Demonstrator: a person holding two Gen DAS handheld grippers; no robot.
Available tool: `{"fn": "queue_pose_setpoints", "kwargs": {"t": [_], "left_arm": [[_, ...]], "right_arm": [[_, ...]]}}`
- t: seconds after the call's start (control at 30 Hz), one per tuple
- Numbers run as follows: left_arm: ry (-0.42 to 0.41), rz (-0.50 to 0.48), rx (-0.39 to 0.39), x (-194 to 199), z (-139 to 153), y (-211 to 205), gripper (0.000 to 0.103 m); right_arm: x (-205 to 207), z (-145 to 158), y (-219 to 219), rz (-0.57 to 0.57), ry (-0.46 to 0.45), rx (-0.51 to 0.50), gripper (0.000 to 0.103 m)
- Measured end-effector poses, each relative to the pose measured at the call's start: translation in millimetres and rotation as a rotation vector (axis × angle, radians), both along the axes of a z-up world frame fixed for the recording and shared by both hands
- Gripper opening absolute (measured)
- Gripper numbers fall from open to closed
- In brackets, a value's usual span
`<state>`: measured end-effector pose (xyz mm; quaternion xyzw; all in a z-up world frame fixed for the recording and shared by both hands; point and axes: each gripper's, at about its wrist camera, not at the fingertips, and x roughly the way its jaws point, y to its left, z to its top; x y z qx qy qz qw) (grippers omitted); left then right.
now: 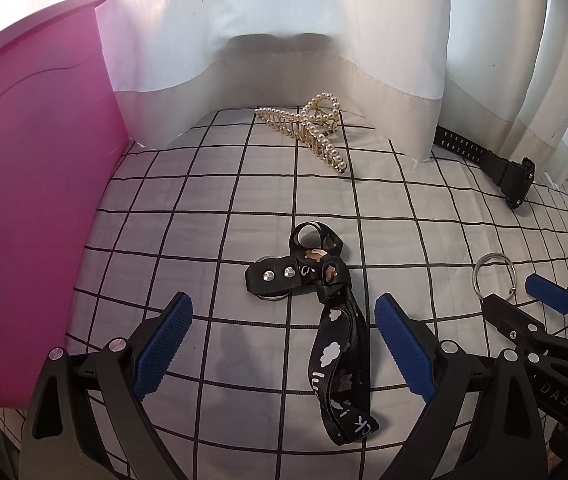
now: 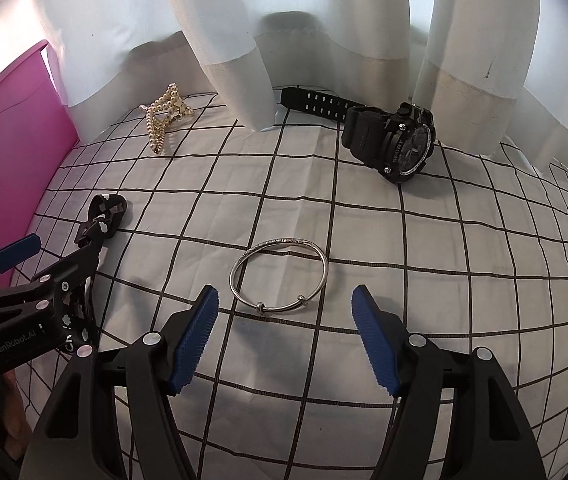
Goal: Organize jewelry
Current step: 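Move both tools back over the table toward the silver bangle, then close the right tool on the silver bangle while the left tool grasps the black lanyard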
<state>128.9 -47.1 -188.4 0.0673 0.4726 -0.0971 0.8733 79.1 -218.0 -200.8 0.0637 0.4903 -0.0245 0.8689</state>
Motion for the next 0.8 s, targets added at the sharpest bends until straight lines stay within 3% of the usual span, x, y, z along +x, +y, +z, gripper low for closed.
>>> {"fn": "queue_pose_setpoints", "kwargs": {"t": [0.2,0.37,0.57,0.8], "left_arm": [[0.016,0.007,0.013,9,-10,-1,0.091],[0.045,0.01,0.022,14,-17,-4,0.091],[0.068,0.044,-0.017,26,-24,0,0.098],[0.018,0.052,-0.021,28,-23,-4,0.098]], "right_arm": [[7,-5,5,0.017,0.007,-0.041,0.069],[13,-8,5,0.014,0.004,-0.077,0.078],[17,-12,2,0.004,-0.009,-0.087,0.086],[20,-16,3,0.006,-0.037,-0.093,0.089]]}}
